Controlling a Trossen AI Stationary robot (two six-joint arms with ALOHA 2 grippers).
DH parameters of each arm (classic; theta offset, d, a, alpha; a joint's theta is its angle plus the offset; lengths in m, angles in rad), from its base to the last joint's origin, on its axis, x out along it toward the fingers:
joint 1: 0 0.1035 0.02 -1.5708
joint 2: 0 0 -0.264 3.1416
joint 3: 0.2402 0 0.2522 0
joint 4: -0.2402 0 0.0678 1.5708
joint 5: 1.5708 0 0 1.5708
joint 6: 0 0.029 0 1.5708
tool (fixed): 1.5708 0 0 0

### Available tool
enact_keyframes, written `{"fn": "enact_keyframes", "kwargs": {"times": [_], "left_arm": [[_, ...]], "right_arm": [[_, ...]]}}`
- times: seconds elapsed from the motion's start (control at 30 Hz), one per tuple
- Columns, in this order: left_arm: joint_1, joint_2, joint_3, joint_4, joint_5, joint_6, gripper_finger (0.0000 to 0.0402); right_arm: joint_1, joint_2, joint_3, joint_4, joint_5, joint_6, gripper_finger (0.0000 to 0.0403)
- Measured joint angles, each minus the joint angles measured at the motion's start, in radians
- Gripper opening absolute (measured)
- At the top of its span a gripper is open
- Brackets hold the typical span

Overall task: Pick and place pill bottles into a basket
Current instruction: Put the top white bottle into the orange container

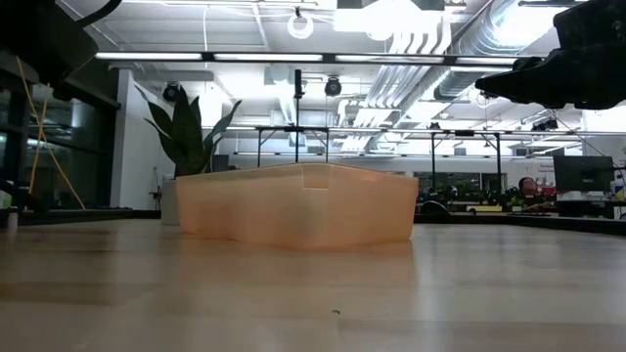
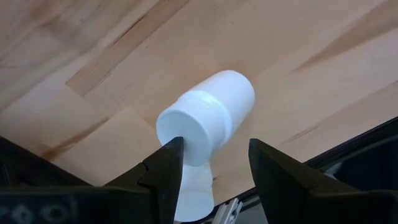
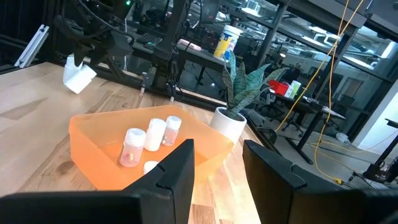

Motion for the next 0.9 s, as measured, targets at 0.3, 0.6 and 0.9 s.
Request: {"fn": "enact_keyframes", "kwargs": {"times": [0.3,0.6,0.9], "left_arm": [[0.000,0.000,0.001,0.000,0.012,-0.006,0.0216],[0.000,-0.001,0.001,0.016,-0.137,0.237,0.0216],[0.000,-0.001,0.002,0.145,-0.236,0.775,0.0216]], "right_arm": [[0.000,0.000,0.000,0.000,0.000,0.000,0.0129],[0.000,0.000,0.000,0.000,0.000,0.000,0.0129],[0.000,0.000,0.000,0.000,0.000,0.000,0.0129]]}}
